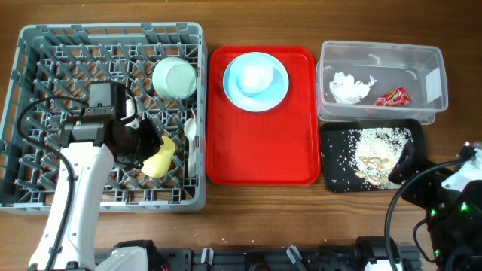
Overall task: Sort waste into correct bins and load items into the dishwasher rack
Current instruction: 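Carry the yellow cup into the rack and release it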
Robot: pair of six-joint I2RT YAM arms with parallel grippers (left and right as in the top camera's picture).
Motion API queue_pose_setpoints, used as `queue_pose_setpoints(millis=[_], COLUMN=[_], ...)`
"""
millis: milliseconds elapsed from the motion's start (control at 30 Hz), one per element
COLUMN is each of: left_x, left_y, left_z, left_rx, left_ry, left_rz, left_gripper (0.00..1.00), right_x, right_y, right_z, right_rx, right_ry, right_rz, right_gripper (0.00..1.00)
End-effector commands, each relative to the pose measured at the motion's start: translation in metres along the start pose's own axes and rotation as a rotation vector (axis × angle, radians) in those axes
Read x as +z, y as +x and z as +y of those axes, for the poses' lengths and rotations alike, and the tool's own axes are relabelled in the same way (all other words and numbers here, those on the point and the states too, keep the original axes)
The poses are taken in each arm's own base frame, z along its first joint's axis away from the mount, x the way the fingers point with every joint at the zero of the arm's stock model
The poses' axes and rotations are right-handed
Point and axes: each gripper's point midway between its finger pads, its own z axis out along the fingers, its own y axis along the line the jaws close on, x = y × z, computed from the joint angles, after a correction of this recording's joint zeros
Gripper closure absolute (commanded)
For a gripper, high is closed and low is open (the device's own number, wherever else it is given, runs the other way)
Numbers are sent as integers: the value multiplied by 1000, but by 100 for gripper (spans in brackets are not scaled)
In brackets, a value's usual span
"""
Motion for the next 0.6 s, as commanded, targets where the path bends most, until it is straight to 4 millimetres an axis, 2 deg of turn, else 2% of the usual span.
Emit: queue_pose_setpoints(millis=[0, 33, 100, 200, 300, 567], left_x=[-2, -3, -3, 5, 8, 33], left_y=[-3, -7, -10, -10, -6, -1], left_z=[-39, -46, -48, -26, -15, 4], left_rx=[13, 4, 0, 26, 40, 39], left_ry=[205, 241, 233, 53, -29, -80], left_rz=[17, 6, -14, -63, -69, -80], left_gripper=[96, 96, 96, 96, 96, 96], right_x=[0, 0, 0, 0, 0, 0], right_y=[0, 0, 0, 0, 0, 0], right_z=[1, 1, 1, 1, 1, 1], right_rx=[-6, -7, -6, -7, -6, -7], right_ry=[-6, -6, -6, -6, -6, -6], right_rz=[0, 0, 0, 0, 0, 0], right_gripper=[0, 0, 0, 0, 0, 0])
